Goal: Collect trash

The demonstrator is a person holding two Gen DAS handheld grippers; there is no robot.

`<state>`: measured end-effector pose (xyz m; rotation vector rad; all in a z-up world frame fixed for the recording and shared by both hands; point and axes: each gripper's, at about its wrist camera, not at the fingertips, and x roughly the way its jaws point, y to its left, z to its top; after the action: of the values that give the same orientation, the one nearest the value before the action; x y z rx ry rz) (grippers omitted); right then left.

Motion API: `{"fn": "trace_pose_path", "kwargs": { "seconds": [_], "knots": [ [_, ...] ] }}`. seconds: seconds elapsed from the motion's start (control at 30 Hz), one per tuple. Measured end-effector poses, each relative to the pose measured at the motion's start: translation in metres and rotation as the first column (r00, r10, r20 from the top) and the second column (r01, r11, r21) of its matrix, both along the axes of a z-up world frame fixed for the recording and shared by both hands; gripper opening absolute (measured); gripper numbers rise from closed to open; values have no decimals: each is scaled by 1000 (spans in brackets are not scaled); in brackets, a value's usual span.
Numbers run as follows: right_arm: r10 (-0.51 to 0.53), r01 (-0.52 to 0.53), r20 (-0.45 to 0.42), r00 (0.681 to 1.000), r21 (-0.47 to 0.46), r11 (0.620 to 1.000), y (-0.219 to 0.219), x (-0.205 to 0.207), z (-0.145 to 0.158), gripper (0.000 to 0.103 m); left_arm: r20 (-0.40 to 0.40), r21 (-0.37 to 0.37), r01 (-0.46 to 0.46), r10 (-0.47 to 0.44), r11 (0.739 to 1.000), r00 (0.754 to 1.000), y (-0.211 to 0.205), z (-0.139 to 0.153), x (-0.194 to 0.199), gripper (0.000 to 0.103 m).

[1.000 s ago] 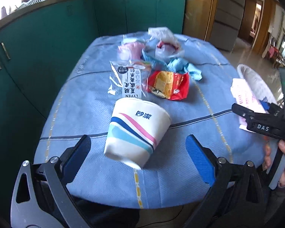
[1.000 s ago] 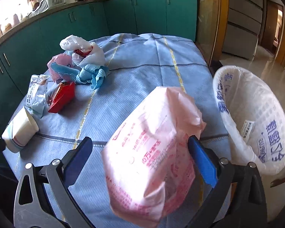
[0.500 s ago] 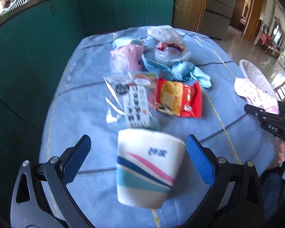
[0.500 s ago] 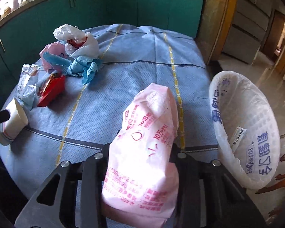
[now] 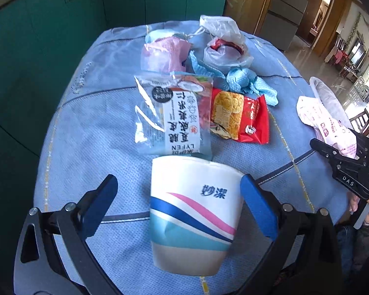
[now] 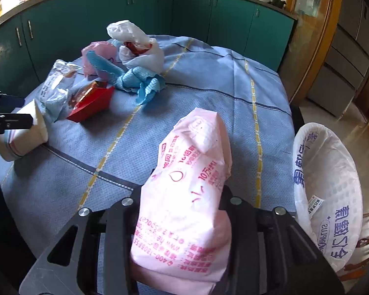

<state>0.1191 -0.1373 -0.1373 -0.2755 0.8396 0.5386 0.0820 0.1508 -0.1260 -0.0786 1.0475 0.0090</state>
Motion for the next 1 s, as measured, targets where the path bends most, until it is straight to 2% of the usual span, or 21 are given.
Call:
{"fn": "trace_pose_path", "kwargs": {
  "seconds": [0.07, 0.1, 0.2, 0.3, 0.4, 0.53, 0.73, 0.8, 0.83, 0.9, 0.93, 1.0],
  "knots": [
    [4, -3, -37, 999, 17, 1000, -3, 2, -1, 68, -14, -14, 9, -9, 1000, 1000, -2, -4, 1, 100],
    [-2, 2, -49, 999, 14, 1000, -4, 2, -2, 71, -16, -19, 11, -11, 1000, 1000, -3, -4, 0, 100],
    [-15, 15, -47, 999, 7, 1000, -6, 1, -1, 75, -27, -39, 22, -23, 999, 999, -8, -5, -1, 99],
    [-32, 33, -46, 998, 23, 999, -9, 1, 0, 79, -33, -94, 61, -64, 994, 997, -17, -5, -2, 99],
    [-50, 53, -47, 998, 47, 998, -14, 0, 6, 79, -51, -76, 85, -89, 993, 995, -27, -9, -1, 100],
    [-68, 69, -25, 997, 65, 995, -17, -1, 16, 87, -70, -77, 81, -87, 994, 994, -27, -12, 0, 99],
    [-62, 67, -75, 995, 71, 995, -14, 5, 6, 87, -90, -73, 88, -94, 993, 992, -25, -17, -4, 97],
    [-51, 56, -82, 995, 56, 997, -9, 4, 2, 87, -88, -67, 92, -98, 994, 991, -25, -17, -6, 85],
    [-36, 41, -85, 996, 58, 997, -7, 3, 2, 87, -83, -65, 92, -98, 994, 992, -25, -15, -8, 83],
    [-20, 25, -81, 997, 58, 998, -4, 0, 3, 77, -81, -83, 91, -97, 992, 992, -24, -14, -10, 81],
    [-15, 19, -81, 997, 47, 999, -2, -2, 3, 62, -80, -92, 91, -98, 992, 992, -23, -14, -11, 81],
    [-11, 14, -84, 996, 41, 999, -2, -3, 4, 47, -72, -108, 89, -97, 990, 993, -23, -12, -14, 78]
  ]
}}
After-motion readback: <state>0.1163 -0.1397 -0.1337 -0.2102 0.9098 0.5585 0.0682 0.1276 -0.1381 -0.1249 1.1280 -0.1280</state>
